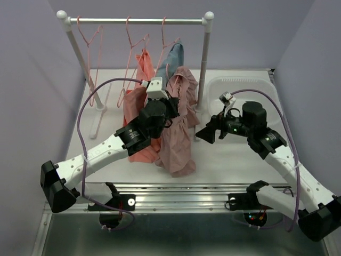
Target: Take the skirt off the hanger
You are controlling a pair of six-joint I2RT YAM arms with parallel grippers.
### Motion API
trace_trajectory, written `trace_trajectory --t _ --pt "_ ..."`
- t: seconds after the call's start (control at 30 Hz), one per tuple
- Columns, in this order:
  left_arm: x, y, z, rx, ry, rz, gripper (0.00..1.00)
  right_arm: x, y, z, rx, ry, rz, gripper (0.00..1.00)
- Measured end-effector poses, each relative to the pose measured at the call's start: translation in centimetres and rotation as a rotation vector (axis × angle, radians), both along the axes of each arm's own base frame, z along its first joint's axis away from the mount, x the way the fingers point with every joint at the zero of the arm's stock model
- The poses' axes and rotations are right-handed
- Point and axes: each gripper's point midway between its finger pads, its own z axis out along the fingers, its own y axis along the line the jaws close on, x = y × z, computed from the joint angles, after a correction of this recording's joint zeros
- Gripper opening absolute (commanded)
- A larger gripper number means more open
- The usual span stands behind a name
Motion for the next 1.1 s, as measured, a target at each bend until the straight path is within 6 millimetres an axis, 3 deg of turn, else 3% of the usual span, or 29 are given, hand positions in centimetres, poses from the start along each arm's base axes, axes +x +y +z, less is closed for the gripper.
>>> trace_trajectory --t 0.17,0.23,0.57,0.87,1.0,1.1 --pt "-1.5 -0.1 -3.7 -0.004 0.076 -0.059 0.0 -1.6 3.5 0.5 -0.024 -0.125 0.174 1.0" --pt "-1.9 0.0 -4.2 -0.014 0.095 -0.066 0.0 -1.9 4.5 0.7 -0.035 -0.172 0.223 1.0" --pt "-3.2 1.4 -3.1 -0.095 0.095 -0.071 0.0 -2.2 8.5 3.9 -0.072 -0.403 0.422 1.0" --pt "-3.4 1.2 -3.4 -0.099 0.111 -0.08 0.0 -2.1 9.0 6.2 -0.074 -0.507 0.468 1.0" --pt "-3.5 1.1 -3.4 -0.107 0.115 -0.085 0.0 -1.7 9.7 5.6 -0.086 -0.5 0.489 1.0" --pt "-3.6 1.0 -3.4 -0.11 0.118 -0.092 0.0 -1.2 10.3 4.1 -0.102 -0.464 0.507 0.88"
